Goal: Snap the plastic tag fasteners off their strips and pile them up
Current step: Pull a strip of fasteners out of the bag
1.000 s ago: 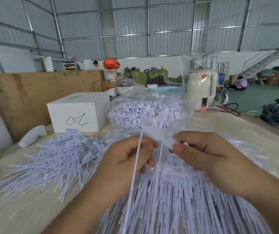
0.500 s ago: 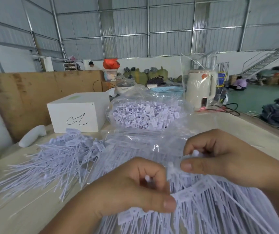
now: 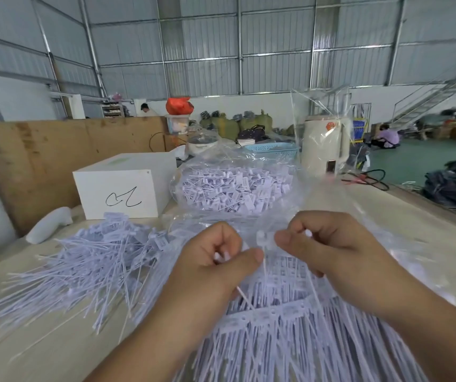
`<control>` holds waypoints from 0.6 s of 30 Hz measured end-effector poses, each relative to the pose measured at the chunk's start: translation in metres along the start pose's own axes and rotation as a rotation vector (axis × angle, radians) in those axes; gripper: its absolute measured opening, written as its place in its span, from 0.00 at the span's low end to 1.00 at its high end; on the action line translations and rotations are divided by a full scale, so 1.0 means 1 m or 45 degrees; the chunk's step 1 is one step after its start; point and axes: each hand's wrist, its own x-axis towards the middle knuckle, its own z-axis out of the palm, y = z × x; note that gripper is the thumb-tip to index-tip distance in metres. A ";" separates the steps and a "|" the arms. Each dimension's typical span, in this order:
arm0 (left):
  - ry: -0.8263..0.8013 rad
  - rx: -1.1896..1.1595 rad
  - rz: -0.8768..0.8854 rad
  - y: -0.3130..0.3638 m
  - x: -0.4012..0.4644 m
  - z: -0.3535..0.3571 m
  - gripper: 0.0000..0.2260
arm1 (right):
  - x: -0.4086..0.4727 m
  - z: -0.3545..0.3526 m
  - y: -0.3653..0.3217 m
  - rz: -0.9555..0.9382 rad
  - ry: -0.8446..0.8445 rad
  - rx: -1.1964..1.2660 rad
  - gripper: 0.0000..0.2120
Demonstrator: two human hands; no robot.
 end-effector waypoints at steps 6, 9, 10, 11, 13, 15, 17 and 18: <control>-0.422 -0.071 -0.072 0.005 -0.001 -0.009 0.15 | 0.002 -0.014 0.003 -0.012 -0.202 0.142 0.20; -0.660 -0.038 -0.070 0.006 -0.001 -0.010 0.18 | 0.001 -0.012 0.004 -0.013 -0.388 0.160 0.18; -0.727 -0.032 -0.074 0.007 -0.001 -0.011 0.19 | 0.001 -0.011 0.005 -0.010 -0.422 0.140 0.18; -0.786 -0.032 -0.084 0.007 -0.001 -0.013 0.20 | 0.001 -0.010 0.006 -0.007 -0.430 0.103 0.18; -0.874 -0.055 -0.121 0.009 -0.001 -0.018 0.22 | 0.002 -0.010 0.006 -0.001 -0.418 0.033 0.18; -0.902 -0.121 -0.176 0.010 0.000 -0.022 0.22 | 0.001 -0.010 0.005 0.003 -0.426 -0.020 0.17; -0.835 -0.148 -0.191 0.010 0.001 -0.022 0.19 | 0.000 -0.011 0.004 0.005 -0.452 -0.051 0.17; -0.753 -0.117 -0.184 0.008 0.001 -0.021 0.15 | 0.000 -0.011 0.004 0.013 -0.473 -0.064 0.18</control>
